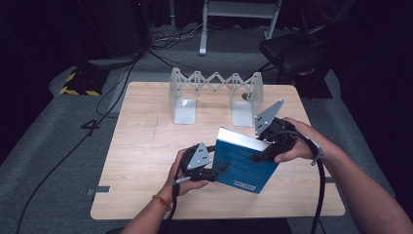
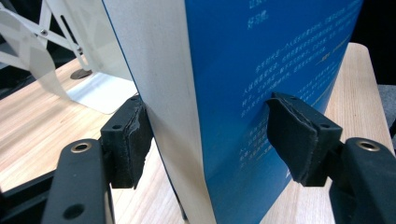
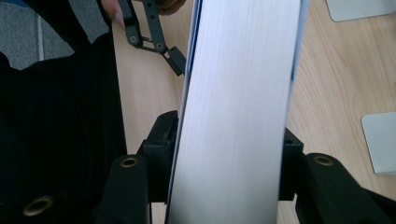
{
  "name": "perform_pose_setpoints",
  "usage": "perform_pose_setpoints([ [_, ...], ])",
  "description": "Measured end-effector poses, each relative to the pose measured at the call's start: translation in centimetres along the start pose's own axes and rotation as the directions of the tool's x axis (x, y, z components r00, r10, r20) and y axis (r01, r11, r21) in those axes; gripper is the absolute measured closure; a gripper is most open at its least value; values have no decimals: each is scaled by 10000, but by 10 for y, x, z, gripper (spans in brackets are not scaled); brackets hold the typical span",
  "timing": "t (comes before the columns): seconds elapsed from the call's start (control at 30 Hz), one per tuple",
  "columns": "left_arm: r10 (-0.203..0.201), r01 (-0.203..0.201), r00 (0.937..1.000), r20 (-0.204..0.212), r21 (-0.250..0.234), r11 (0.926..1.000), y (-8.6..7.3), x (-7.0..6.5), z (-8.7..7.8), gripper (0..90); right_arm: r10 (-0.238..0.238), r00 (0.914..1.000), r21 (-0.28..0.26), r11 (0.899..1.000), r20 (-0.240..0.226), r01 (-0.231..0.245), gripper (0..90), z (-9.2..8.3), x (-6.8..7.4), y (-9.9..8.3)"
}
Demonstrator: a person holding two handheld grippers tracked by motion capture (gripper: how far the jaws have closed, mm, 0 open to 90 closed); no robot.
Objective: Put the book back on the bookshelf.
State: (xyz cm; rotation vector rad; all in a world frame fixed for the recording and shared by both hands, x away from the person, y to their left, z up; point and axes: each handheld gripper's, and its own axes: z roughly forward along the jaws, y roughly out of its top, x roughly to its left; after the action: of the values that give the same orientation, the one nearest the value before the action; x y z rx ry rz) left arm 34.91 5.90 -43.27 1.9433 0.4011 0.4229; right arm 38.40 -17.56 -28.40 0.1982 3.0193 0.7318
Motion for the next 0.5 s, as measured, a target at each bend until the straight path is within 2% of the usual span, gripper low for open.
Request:
perform_pose_setpoints([
  [0.13, 7, -7, 10000, 38, -45, 10000, 1, 1, 3, 325, 31, 10000, 79, 10000, 66, -31, 570, 3, -6, 0],
  [0.23, -81, 83, 9999, 137, -116, 9999, 2, 5, 8, 325, 474, 9988, -212, 9987, 116, -472, 589, 1, -10, -6],
  [0.3, -178, 180, 9997, 141, -132, 9998, 5, 5, 12, 318, 646, 9976, -228, 9977, 249, -640, 592, 0, -12, -8],
  [0.37, -51, 52, 9999, 141, -108, 9999, 7, 7, 16, 315, 739, 9965, -162, 9972, 379, -734, 595, -1, -11, -10],
  [0.5, -110, 112, 9996, 253, -99, 9999, 10, 10, 24, 312, 1119, 9916, -229, 9936, 642, -1106, 603, -4, -13, -15],
])
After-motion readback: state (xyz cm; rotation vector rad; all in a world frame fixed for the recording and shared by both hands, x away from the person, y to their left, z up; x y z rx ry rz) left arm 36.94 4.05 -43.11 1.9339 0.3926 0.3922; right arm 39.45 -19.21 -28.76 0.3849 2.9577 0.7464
